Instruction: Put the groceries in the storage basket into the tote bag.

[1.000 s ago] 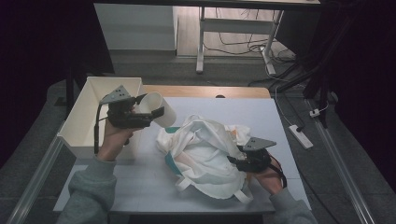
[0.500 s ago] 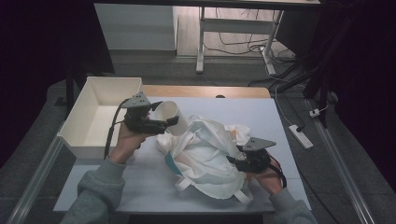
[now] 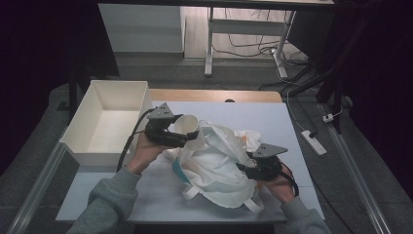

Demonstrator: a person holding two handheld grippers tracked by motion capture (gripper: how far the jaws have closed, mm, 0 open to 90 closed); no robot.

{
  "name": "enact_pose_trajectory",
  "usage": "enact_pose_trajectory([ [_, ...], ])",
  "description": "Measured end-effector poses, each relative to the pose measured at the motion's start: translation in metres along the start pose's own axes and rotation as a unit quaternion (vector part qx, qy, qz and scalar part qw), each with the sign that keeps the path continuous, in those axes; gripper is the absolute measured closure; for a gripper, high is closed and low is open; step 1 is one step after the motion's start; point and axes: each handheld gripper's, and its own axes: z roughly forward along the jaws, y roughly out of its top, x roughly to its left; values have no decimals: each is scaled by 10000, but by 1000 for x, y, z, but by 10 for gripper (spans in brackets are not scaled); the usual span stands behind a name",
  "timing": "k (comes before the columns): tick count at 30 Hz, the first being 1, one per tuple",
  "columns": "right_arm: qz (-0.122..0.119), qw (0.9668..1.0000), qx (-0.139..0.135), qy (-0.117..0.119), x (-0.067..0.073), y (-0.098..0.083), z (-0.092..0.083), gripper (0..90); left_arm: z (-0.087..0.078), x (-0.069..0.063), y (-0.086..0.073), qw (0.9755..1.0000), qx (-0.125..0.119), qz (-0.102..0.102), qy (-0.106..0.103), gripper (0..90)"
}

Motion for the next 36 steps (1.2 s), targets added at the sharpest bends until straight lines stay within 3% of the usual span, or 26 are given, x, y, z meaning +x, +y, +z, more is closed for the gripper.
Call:
enact_pose_trajectory([
  [20,7,10000,-89,11,2,3,-1,438,16,-6,-4,9997,228,92,-77,200],
  [36,36,9993,-359,122,12,15,-4,391,25,-10,-5,9993,301,142,-139,199],
])
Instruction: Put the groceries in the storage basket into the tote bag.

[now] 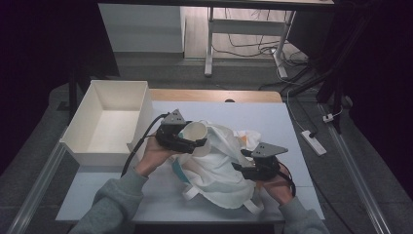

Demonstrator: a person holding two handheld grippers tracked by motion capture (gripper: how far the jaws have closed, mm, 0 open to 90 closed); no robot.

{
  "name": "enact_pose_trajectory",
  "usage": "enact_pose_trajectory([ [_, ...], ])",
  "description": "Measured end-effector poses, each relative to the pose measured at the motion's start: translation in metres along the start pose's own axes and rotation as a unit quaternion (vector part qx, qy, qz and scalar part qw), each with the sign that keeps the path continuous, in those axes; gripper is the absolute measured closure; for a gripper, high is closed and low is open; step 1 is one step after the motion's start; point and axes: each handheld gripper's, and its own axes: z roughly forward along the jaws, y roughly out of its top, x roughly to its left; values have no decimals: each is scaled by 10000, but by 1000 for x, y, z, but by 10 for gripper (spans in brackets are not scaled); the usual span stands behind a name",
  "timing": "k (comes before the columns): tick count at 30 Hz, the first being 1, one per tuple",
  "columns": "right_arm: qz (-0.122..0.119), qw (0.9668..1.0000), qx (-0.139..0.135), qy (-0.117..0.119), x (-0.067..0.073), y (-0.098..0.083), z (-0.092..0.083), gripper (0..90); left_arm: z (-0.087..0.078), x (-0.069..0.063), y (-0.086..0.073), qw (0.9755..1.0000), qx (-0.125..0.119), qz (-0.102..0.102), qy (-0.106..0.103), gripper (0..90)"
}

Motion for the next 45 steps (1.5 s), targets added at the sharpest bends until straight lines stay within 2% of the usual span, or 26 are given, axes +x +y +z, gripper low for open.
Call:
enact_pose_trajectory([
  [10,-63,10000,-4,40,8,6,5,353,2,-2,0,10000,6,14,-41,200],
  [24,-248,9996,19,157,19,13,13,351,5,-4,0,10000,23,25,-74,200],
  [33,-292,9994,-27,172,22,16,16,351,7,-5,0,9999,45,29,-104,200],
  [41,-354,9991,-107,201,26,23,21,349,12,-12,1,9997,64,67,-234,200],
  [45,-412,9989,-177,163,29,28,24,321,15,-14,1,9995,91,72,-303,200],
])
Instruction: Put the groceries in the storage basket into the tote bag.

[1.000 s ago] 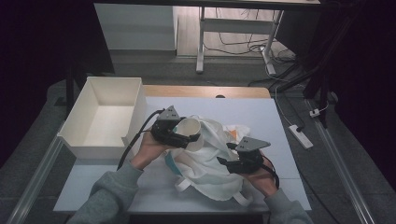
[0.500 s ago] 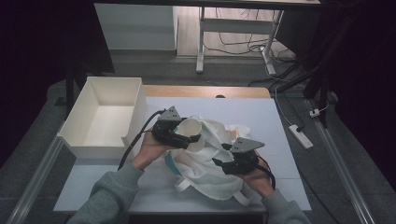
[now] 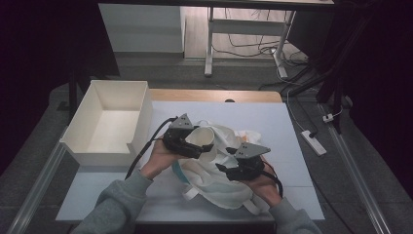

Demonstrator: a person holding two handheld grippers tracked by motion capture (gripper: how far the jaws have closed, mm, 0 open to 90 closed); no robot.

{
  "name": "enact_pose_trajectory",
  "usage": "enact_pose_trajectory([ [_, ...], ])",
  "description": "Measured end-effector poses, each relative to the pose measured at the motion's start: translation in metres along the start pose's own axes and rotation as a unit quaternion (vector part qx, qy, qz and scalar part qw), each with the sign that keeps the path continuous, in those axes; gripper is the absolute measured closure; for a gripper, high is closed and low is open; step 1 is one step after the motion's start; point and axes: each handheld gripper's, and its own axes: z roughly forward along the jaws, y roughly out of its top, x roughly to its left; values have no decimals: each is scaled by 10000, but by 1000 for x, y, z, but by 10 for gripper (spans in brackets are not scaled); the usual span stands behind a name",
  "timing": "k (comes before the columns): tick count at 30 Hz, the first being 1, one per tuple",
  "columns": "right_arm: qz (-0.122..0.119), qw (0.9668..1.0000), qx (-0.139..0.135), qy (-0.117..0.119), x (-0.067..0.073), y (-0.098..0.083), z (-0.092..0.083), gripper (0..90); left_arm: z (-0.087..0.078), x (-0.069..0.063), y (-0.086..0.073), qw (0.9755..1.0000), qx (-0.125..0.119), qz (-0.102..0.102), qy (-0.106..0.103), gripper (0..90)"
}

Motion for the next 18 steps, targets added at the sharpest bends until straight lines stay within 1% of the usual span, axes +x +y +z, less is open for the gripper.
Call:
enact_pose_trajectory([
  [2,-1,10000,-22,-68,1,3,2,297,2,-1,0,10000,8,-1,-36,200],
  [4,-2,9999,-58,-84,2,5,4,282,3,-3,0,10000,20,29,-79,200],
  [8,-49,9998,-97,-135,5,9,9,241,7,-8,0,9998,32,28,-185,200],
  [12,-19,9999,-130,-73,8,15,14,201,12,-11,0,9997,83,67,-241,200],
  [17,-50,9999,-108,-44,10,20,22,200,15,-13,0,9994,101,71,-332,200],
  [18,-47,9999,-105,-29,11,20,23,204,16,-14,0,9994,106,84,-318,200],
])
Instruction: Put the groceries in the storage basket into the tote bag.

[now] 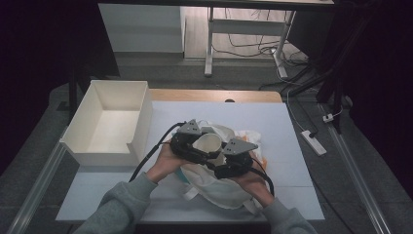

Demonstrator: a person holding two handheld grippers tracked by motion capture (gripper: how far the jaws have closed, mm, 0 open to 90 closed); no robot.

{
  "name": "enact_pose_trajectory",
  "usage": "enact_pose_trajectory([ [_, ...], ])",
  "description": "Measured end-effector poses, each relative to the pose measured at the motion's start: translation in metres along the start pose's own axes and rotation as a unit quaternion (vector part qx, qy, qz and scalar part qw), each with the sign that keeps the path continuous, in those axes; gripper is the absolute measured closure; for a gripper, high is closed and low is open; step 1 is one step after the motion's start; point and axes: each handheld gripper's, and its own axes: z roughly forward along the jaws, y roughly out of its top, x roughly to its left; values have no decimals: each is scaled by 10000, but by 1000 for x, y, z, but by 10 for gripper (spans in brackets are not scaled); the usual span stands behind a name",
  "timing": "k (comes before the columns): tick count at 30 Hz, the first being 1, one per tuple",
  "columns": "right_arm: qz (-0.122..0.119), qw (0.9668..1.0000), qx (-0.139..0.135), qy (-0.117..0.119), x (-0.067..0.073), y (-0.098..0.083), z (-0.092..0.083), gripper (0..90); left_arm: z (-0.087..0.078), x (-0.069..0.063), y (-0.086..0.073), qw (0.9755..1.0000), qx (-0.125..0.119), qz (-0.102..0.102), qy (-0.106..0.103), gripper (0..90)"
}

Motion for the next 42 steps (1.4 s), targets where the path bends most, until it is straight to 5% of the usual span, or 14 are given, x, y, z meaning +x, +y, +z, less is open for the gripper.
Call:
enact_pose_trajectory([
  [16,-28,9998,148,-107,1,0,3,224,0,2,-1,10000,17,61,14,178],
  [28,189,9975,26,-684,-20,-4,-16,224,-50,26,3,9974,-632,-263,218,145],
  [36,272,9964,25,-803,-28,-5,-21,225,-58,43,-2,9959,-492,-444,621,152],
  [42,220,9976,161,-629,-19,-5,-8,225,-54,47,-3,9964,-380,-498,575,153],
])
